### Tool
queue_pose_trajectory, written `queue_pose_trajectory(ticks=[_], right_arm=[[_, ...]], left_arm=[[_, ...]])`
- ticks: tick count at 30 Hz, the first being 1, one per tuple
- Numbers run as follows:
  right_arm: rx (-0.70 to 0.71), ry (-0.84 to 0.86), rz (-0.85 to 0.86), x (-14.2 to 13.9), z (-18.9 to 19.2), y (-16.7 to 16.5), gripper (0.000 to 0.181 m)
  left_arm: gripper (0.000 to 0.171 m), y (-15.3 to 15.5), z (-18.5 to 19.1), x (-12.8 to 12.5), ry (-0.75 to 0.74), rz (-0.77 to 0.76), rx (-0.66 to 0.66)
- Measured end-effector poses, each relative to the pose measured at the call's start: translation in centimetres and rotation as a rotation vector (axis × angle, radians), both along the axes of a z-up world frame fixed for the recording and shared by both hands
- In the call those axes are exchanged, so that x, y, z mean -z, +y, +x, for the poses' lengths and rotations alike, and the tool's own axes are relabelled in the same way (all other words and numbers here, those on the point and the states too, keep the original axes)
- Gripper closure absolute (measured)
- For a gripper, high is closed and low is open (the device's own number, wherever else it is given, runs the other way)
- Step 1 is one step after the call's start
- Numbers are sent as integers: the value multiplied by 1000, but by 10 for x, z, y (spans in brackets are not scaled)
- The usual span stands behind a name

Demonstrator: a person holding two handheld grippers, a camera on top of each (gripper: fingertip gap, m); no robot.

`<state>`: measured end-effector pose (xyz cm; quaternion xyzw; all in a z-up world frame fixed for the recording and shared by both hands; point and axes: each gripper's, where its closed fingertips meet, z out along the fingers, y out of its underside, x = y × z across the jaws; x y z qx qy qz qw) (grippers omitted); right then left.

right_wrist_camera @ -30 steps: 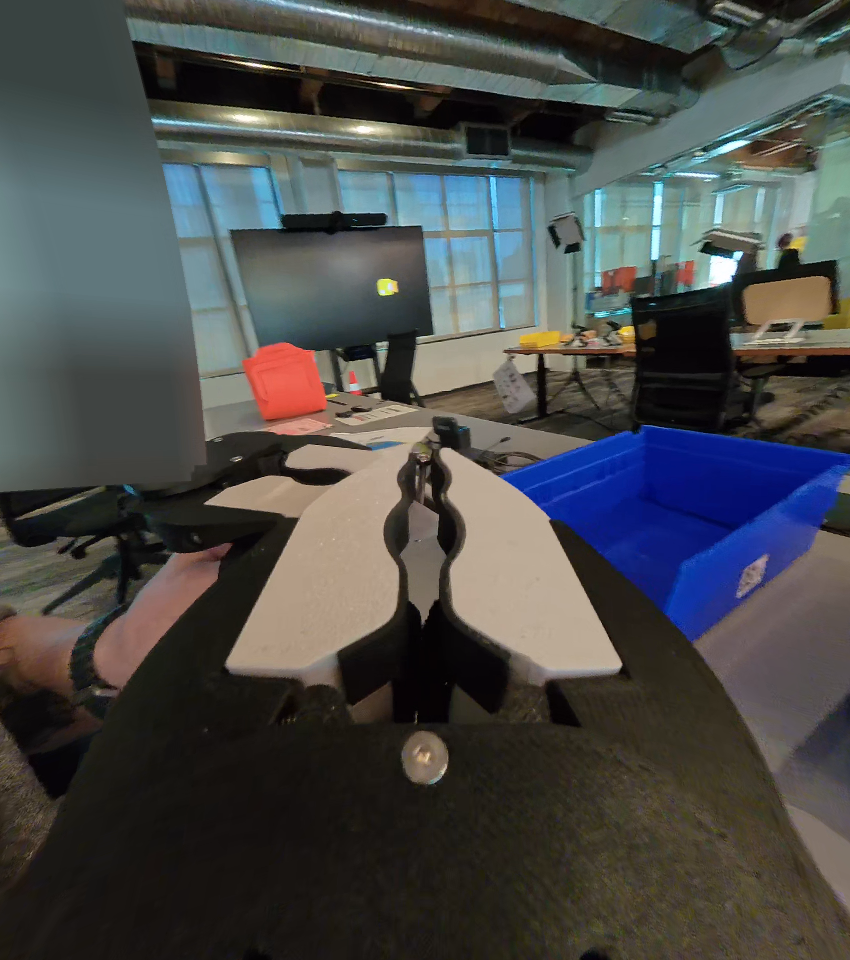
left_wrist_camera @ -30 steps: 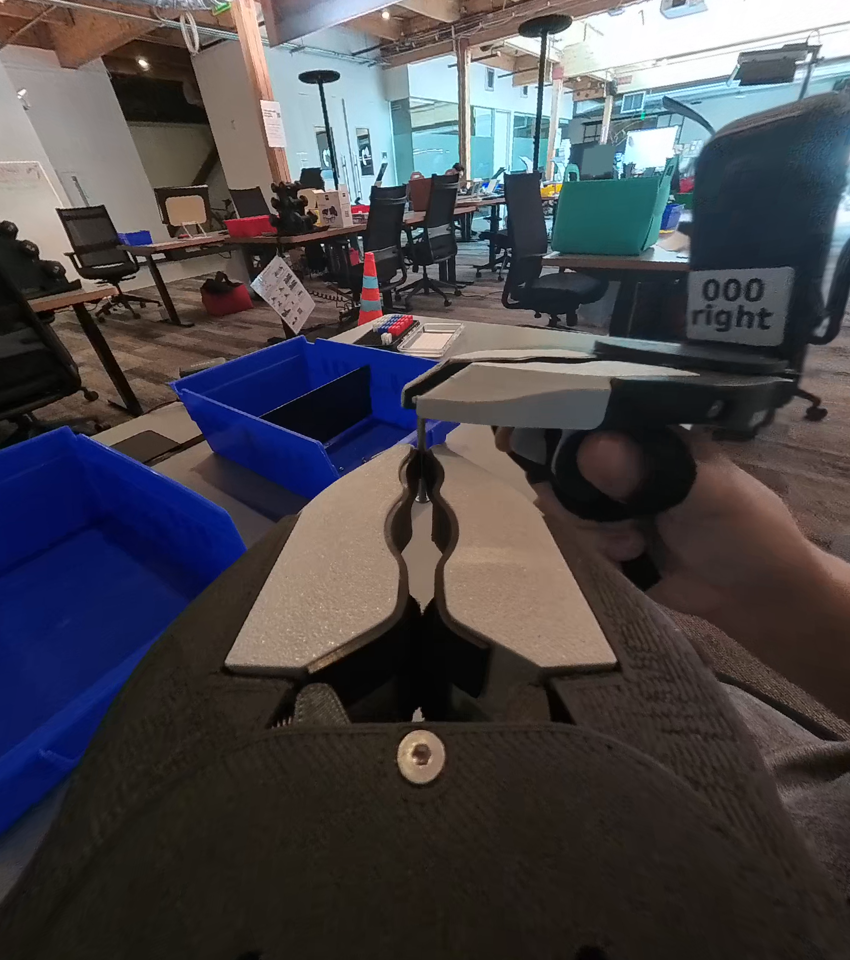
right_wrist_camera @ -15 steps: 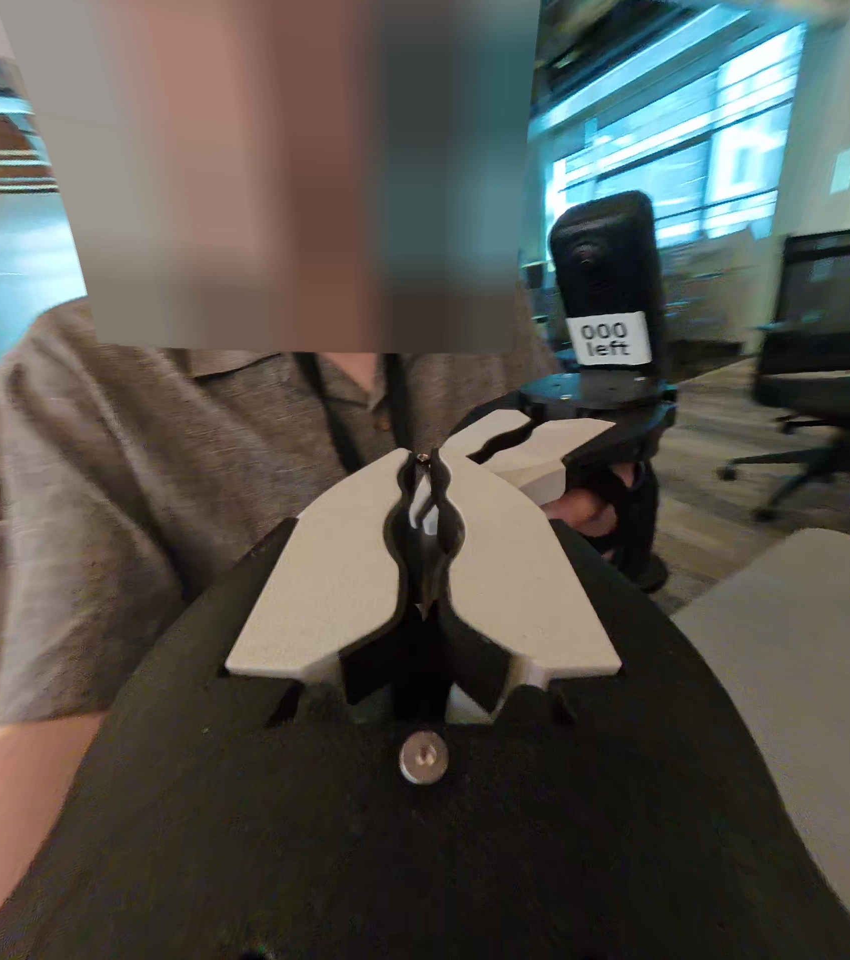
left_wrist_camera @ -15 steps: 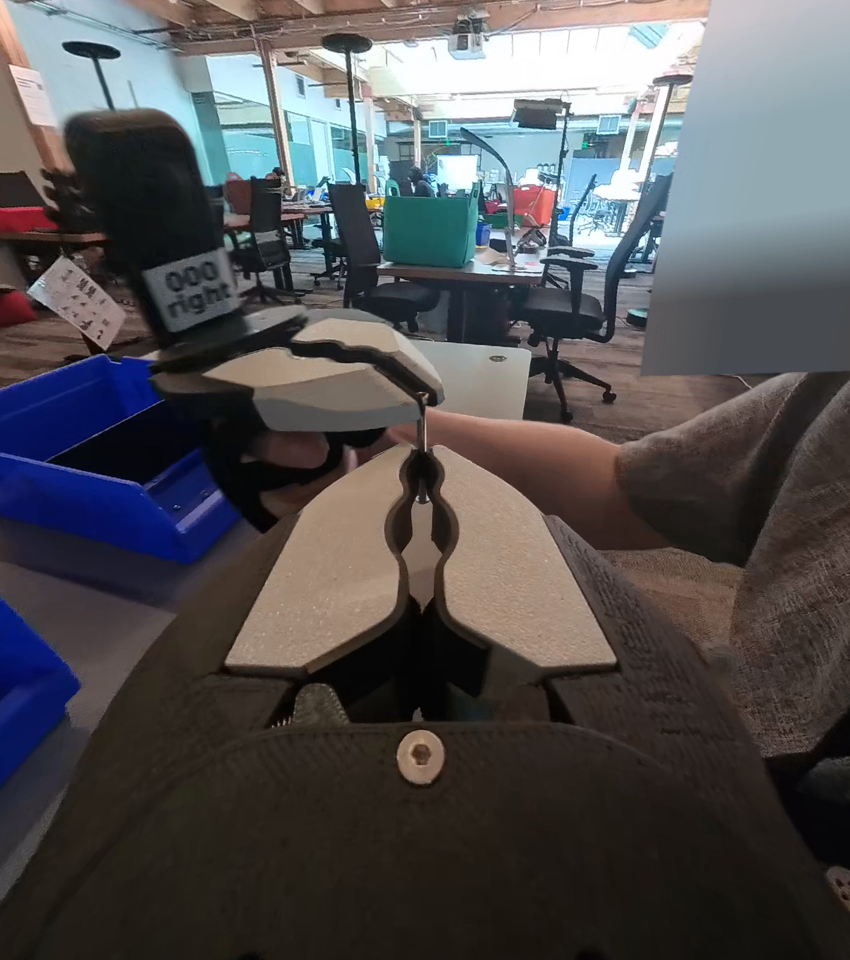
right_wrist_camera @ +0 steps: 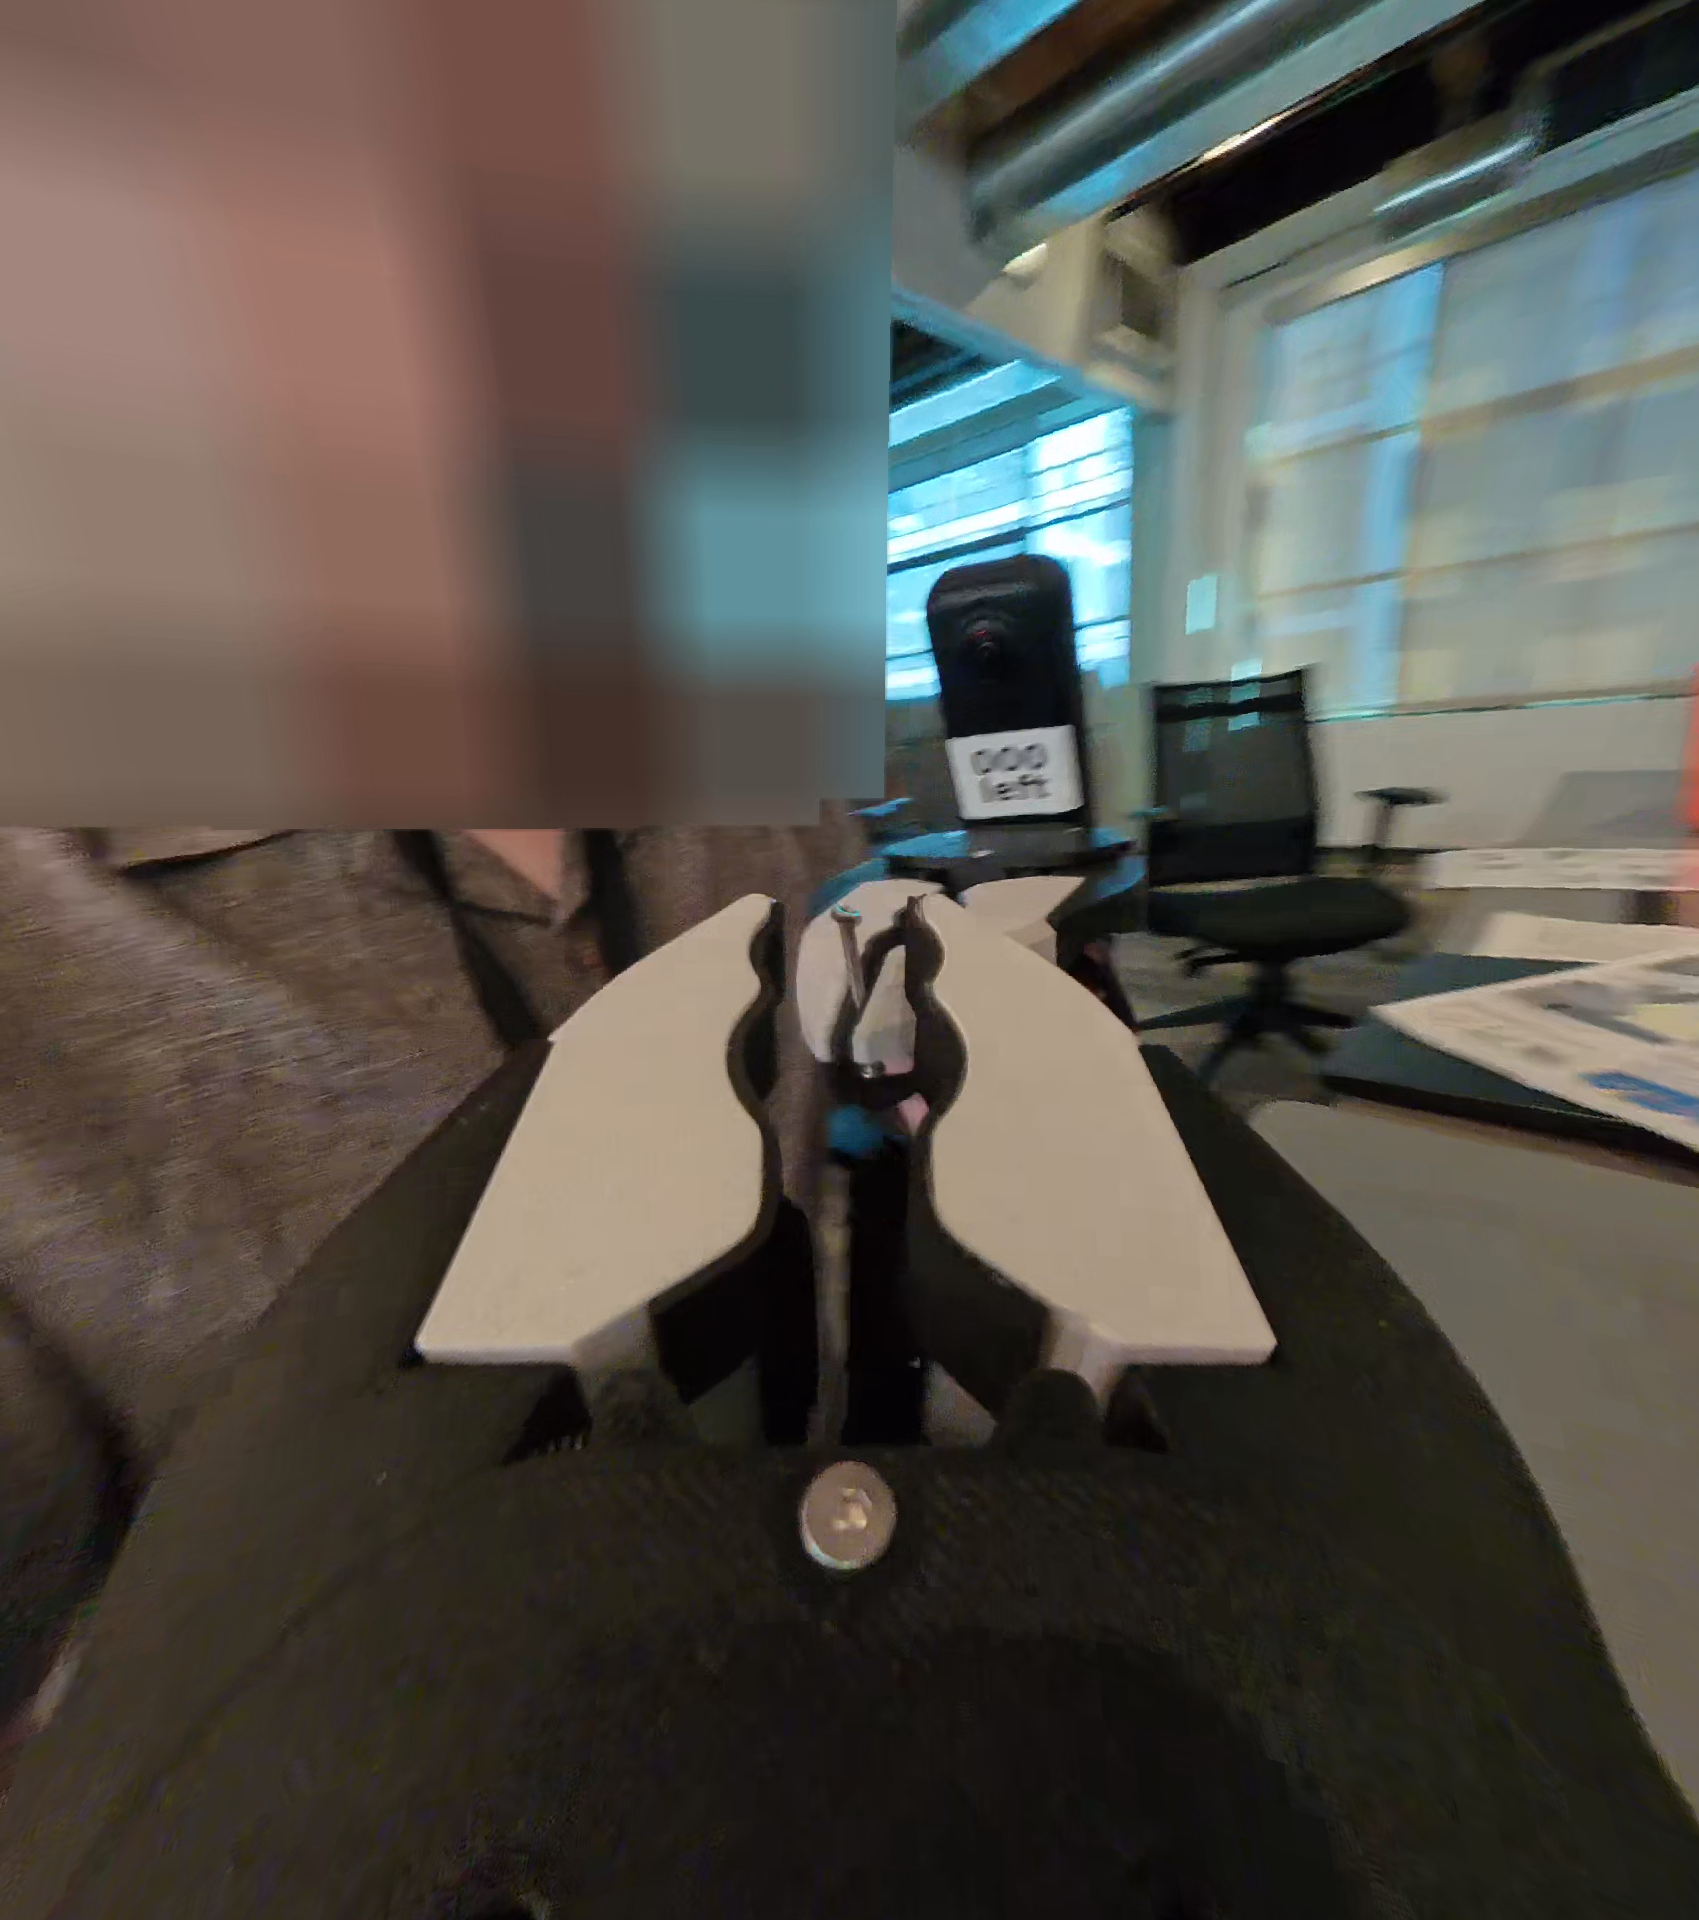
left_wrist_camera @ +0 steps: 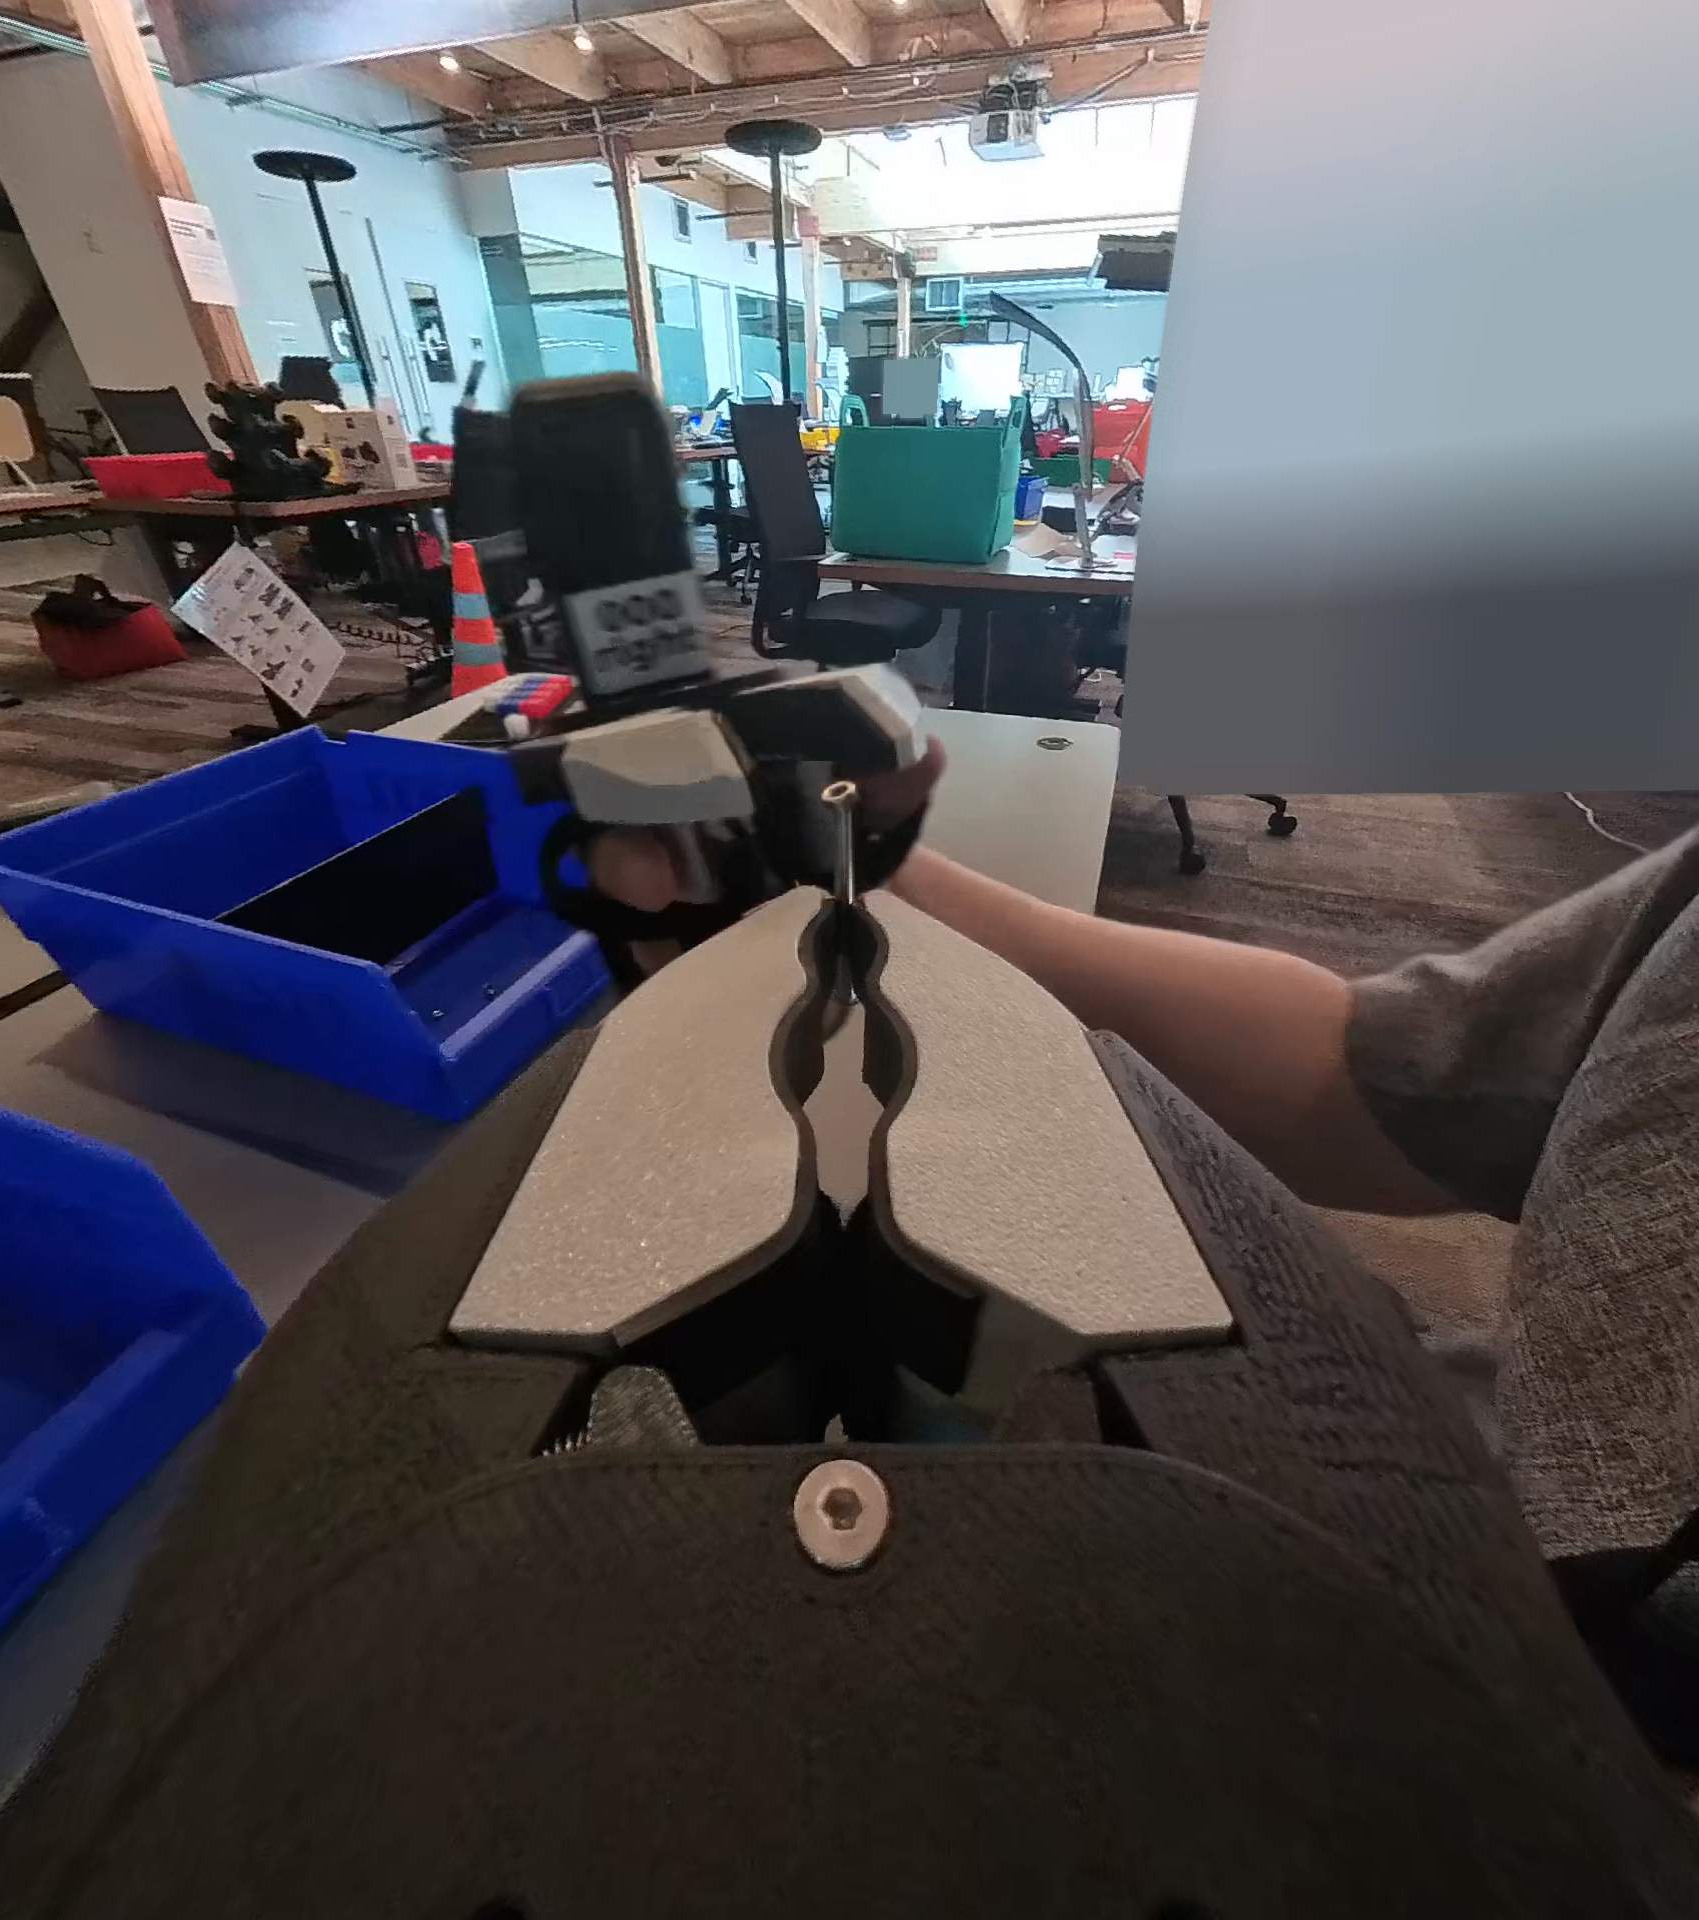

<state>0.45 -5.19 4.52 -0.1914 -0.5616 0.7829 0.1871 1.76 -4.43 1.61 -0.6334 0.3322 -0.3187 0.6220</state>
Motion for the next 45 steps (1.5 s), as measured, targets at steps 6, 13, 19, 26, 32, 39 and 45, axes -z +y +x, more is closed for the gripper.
queue_pose_trajectory(ticks=[6, 13, 19, 26, 32, 39, 45], right_arm=[[790, 35, -3, -6, -8, 21, 156], [1151, -144, 10, 14, -10, 34, 152], [1279, -117, 133, 12, -21, 26, 154], [1333, -131, 162, 18, -28, 29, 159], [1336, -141, 168, 20, -28, 31, 164], [1326, -149, 172, 22, -28, 31, 169], [1306, -144, 181, 22, -28, 29, 176]], left_arm=[[170, 12, -11, 5, 13, -8, -73], [169, 24, -22, 13, 91, 27, -193], [170, 28, -28, 16, 161, 65, -271], [169, 28, -28, 17, 194, 79, -285], [170, 28, -27, 17, 199, 85, -286], [170, 28, -27, 17, 201, 85, -284], [170, 28, -26, 17, 213, 94, -289]])
